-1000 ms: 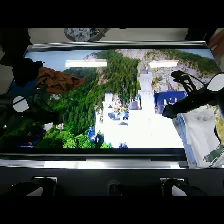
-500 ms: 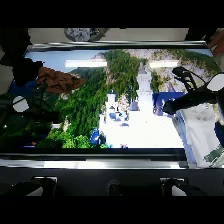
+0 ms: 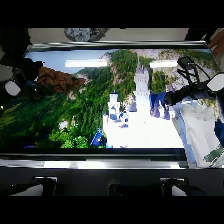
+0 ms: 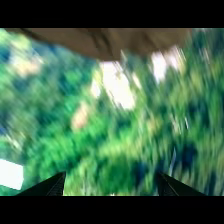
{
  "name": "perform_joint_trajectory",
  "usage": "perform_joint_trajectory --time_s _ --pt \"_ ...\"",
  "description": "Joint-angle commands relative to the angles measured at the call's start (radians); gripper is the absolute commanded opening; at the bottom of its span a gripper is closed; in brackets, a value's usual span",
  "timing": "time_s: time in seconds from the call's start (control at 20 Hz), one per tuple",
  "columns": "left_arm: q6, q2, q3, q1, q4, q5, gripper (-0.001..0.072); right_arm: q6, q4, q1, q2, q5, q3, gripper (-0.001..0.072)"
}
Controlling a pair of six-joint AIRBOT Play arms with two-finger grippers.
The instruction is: Fold the shirts.
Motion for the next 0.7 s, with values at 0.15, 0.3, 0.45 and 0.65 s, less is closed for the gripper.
perform_joint_trajectory --time_s 0.15,0.3,0.45,0.65 --pt "-0.035 -0.377 0.2 0.29 -0.507 0.064 0.072 0.002 0.048 0.002 0.001 0.04 0.0 0.0603" --pt "0.055 -0.467 0.2 0.269 -0.612 0.23 0.072 0.002 0.048 0.002 0.0 0.037 0.0 0.0603" --pt "0.22 -0.531 0.2 0.225 -0.814 0.391 0.072 0.002 0.07 0.002 0.0 0.041 0.0 0.0603" --pt "0.337 -0.594 0.2 0.177 -1.005 0.462 0.072 0.002 0.12 0.002 0.001 0.044 0.0 0.0603"
